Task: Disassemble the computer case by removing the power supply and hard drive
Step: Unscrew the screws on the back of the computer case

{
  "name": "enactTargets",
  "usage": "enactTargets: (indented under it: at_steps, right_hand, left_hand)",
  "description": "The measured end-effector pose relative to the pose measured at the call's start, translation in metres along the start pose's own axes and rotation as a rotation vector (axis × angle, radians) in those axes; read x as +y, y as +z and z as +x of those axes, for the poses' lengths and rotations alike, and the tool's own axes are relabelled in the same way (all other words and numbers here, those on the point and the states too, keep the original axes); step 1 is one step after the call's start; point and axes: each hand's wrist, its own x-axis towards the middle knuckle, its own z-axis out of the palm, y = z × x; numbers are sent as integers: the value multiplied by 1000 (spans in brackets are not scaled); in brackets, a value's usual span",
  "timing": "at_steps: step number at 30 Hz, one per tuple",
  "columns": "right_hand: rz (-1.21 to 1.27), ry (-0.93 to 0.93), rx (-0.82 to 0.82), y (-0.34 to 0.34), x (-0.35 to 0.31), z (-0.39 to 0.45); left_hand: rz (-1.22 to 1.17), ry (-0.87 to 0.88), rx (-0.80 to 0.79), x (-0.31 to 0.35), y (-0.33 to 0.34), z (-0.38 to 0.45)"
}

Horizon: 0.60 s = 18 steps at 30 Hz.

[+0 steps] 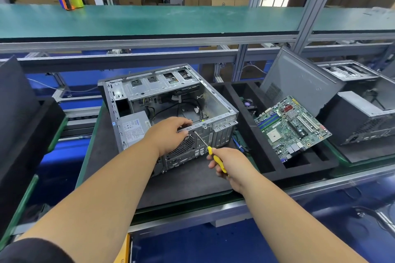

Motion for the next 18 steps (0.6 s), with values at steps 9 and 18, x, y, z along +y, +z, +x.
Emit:
enactTargets:
  at_steps: [9,18]
  right_hand:
    - [202,102,-91,0,3,1]
    - [258,103,-130,8,7,5]
  left_hand:
    - [51,-62,-50,5,-1,3]
    - [67,-65,-64,5,0,4]
